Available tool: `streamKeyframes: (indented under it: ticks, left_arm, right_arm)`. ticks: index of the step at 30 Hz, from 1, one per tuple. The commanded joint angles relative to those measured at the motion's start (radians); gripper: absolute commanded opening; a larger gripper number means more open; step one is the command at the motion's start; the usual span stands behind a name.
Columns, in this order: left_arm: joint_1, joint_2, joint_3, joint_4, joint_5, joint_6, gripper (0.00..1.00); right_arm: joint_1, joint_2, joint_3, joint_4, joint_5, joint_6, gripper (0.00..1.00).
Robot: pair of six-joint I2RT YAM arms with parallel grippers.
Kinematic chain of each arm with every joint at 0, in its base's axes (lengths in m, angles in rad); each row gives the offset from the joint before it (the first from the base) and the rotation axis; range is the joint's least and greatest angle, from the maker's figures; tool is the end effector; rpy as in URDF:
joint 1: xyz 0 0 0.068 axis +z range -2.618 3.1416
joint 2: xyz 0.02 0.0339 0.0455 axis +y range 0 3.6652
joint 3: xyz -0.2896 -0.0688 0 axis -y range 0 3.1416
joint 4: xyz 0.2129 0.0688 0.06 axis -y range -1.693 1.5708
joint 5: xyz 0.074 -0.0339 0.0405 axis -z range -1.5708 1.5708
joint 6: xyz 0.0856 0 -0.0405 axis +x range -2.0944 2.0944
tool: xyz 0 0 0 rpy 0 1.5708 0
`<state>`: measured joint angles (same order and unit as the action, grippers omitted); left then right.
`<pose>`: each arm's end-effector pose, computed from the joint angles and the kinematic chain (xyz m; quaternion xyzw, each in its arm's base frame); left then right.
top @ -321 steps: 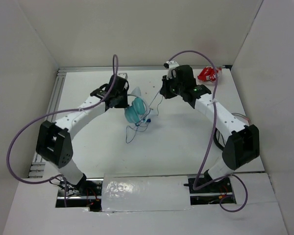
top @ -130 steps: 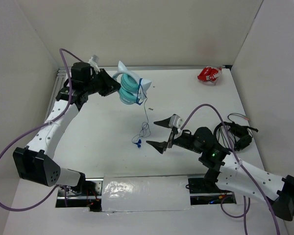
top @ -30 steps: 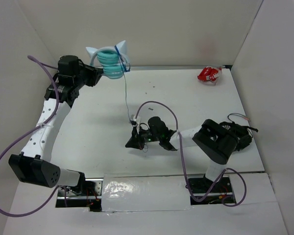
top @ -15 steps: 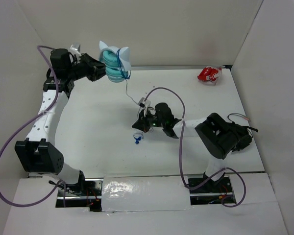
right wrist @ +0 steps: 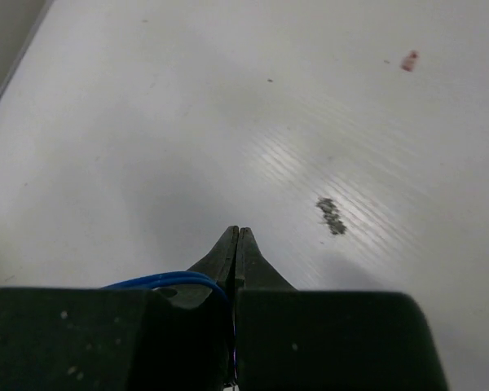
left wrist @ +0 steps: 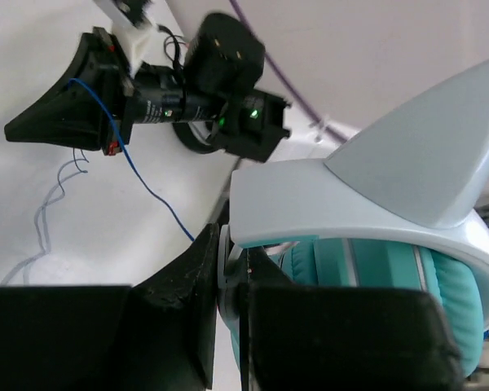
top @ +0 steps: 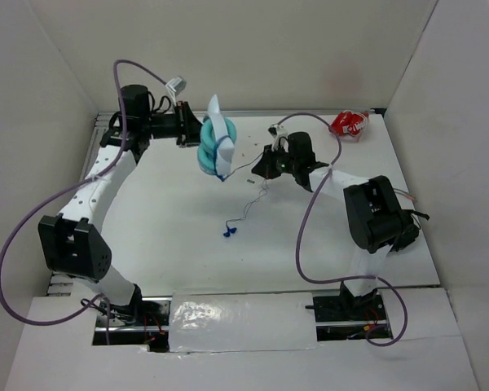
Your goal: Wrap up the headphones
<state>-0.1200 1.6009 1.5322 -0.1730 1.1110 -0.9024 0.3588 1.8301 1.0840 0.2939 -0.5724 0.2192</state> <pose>0.3422 -0.1185 0.4214 0.0456 0.7423 -0.6184 0.2539 0.3794 0.1918 0.2292 -0.2061 0.8007 0.3744 0.4197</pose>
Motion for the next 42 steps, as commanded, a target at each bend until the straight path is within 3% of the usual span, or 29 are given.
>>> streamKeyframes:
  ticks: [1, 6, 8, 13, 16, 24, 30, 37, 42]
  left_arm:
    - [-0.106, -0.143, -0.018, -0.051, -0.124, 0.282, 0.00]
    - [-0.245, -0.243, -0.213, -0.062, -0.440, 0.443, 0.00]
    - [-0.285, -0.280, -0.297, -0.057, -0.477, 0.471, 0.00]
    - [-0.363, -0.364, -0.499, -0.032, -0.739, 0.439, 0.00]
    - [-0.374, -0.349, -0.523, -0.097, -0.867, 0.384, 0.00]
    - [-0.429, -0.224, -0.471, -0.229, -1.150, 0.294, 0.00]
    - [-0.443, -0.064, -0.351, -0.420, -1.333, 0.102, 0.00]
    - [-0.377, 0.073, -0.198, -0.644, -1.369, -0.125, 0.00]
    - [-0.322, 0.067, -0.192, -0.615, -1.323, -0.170, 0.00]
  right_arm:
    - [-0.006, -0.064, 0.109, -0.208, 0.135, -0.018, 0.00]
    - [-0.032, -0.095, 0.183, -0.341, 0.233, -0.024, 0.00]
    - [-0.046, -0.107, 0.214, -0.370, 0.268, -0.027, 0.00]
    - [-0.058, -0.166, 0.234, -0.438, 0.328, -0.044, 0.00]
    - [-0.060, -0.212, 0.202, -0.435, 0.345, -0.043, 0.00]
    - [-0.015, -0.314, 0.175, -0.470, 0.354, -0.056, 0.00]
    - [0.098, -0.422, 0.162, -0.512, 0.433, -0.095, 0.00]
    - [0.227, -0.531, 0.090, -0.544, 0.453, -0.101, 0.00]
    - [0.292, -0.574, 0.038, -0.549, 0.401, -0.096, 0.00]
